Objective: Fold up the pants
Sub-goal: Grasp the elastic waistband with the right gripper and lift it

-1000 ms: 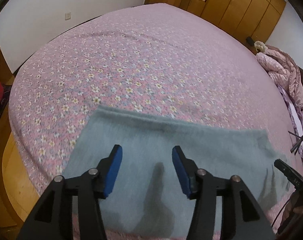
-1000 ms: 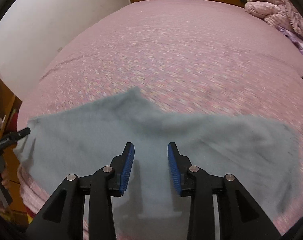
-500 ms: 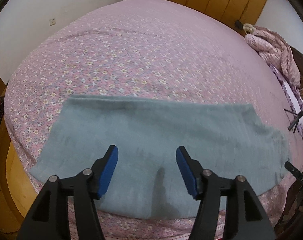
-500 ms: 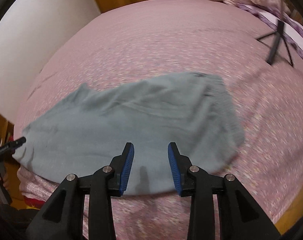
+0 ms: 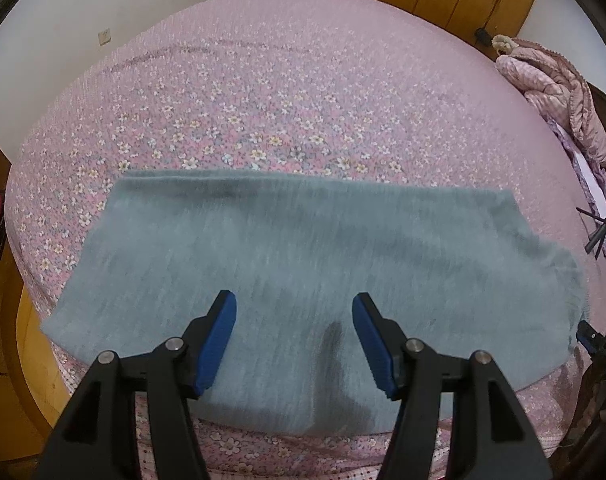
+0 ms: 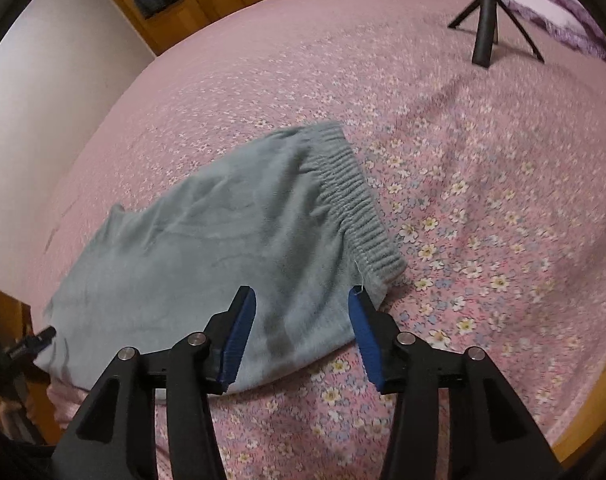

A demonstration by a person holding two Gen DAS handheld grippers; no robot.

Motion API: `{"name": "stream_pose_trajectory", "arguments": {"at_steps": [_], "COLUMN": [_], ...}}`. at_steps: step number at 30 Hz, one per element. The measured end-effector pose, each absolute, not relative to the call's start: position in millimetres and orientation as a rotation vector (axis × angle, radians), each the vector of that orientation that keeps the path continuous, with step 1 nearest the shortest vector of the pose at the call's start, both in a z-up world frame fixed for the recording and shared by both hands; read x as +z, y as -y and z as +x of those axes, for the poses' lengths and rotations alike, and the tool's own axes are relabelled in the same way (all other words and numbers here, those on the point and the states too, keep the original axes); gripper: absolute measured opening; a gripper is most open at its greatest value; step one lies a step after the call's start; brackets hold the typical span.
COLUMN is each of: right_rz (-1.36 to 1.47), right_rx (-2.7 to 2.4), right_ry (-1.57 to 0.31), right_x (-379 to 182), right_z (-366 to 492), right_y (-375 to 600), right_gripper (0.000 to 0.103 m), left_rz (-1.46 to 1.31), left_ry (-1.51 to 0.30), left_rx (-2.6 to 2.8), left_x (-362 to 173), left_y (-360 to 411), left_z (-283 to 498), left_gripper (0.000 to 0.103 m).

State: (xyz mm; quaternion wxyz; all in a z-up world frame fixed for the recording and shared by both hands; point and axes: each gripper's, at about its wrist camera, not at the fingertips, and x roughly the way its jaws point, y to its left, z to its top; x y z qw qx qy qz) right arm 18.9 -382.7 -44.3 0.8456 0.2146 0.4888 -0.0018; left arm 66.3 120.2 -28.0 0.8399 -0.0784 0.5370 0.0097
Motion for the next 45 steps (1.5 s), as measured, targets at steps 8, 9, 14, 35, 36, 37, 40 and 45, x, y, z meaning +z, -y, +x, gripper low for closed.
{"name": "stream_pose_trajectory", "arguments": {"at_steps": [8,9,14,35,36,37,40,45], "right_rz": [0.532,0.536,0.571,0.605,0.594,0.579,0.542,0.634], "right_rx": [0.068,0.064,-0.010,0.032,0.033,0.025,-0.008,0.002], "right_ry": [-1.014,-1.019,-0.982,-0.905,-0.905,-0.912,-0.930,-0.873], "right_x": [-49,-48,-40,-66,-68,-70,-74,-70], "right_z": [18,16,1,17,16,17,24,22], "right_y": [388,388,404,414,414,411,400,395], "right_gripper": [0.068,0.068,0.068,0.068,0.068,0.068,0.068,0.032], "left_rz": [-0.184,-0.187,-0.195,-0.154,-0.156,-0.158,-0.157,-0.143], "left_ry": [-1.161,-1.159,-1.155,-1.149,-1.149,-1.149,-1.150,-1.151], "left_rx": [0.046,0.046,0.040,0.037,0.036,0.037,0.040,0.038], "left_x": [-43,-43,-43,-46,-46,-46,-46,-46], "left_y": [-127,-128,-131,-125,-125,-126,-125,-124], "left_z": [67,67,66,62,62,63,64,65], "left_gripper": [0.064,0.064,0.064,0.069,0.069,0.069,0.069,0.070]}}
